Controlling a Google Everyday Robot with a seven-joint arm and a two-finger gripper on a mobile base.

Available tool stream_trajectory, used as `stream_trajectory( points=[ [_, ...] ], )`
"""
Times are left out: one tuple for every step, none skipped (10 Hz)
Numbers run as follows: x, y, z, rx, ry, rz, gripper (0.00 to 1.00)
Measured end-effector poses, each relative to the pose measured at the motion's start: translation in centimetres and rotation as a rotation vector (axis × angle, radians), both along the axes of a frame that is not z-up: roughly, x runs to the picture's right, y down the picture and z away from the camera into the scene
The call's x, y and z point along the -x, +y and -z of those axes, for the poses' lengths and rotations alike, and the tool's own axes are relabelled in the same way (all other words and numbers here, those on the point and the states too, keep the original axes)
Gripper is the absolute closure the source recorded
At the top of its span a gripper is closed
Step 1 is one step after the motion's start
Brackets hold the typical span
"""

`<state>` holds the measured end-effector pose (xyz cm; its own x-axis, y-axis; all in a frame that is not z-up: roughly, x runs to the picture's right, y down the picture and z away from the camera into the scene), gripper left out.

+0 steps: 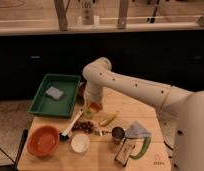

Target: Place apple in plastic cup

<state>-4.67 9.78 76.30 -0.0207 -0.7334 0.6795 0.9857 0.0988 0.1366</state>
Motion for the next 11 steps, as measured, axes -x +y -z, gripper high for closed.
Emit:
stream_trajectory(
  points=[
    [0.3,-0.2,-0.2,0.002,-0.002,0.009,1.0],
    [0.7,-0.5,-0.4,0.003,-0.007,0.017,1.0],
    [0.9,-0.6,-0.6,0.005,-0.01,0.022,1.0],
    [1.1,-0.8,-0.8,0.009,-0.013,0.029,1.0],
    [1.2,-0.9,-1.0,0.011,-0.016,0.033,1.0],
    [1.4,-1.0,-1.1,0.013,-0.018,0.037,1.0],
    [1.6,-1.2,-1.4,0.014,-0.022,0.043,1.0],
    [1.7,-1.3,-1.5,0.016,-0.023,0.046,1.0],
    [1.6,-1.4,-1.8,0.017,-0.024,0.047,1.0],
    [1.5,-1.6,-1.9,0.019,-0.024,0.047,1.0],
    [1.5,-1.7,-2.1,0.021,-0.025,0.048,1.0]
  ],
)
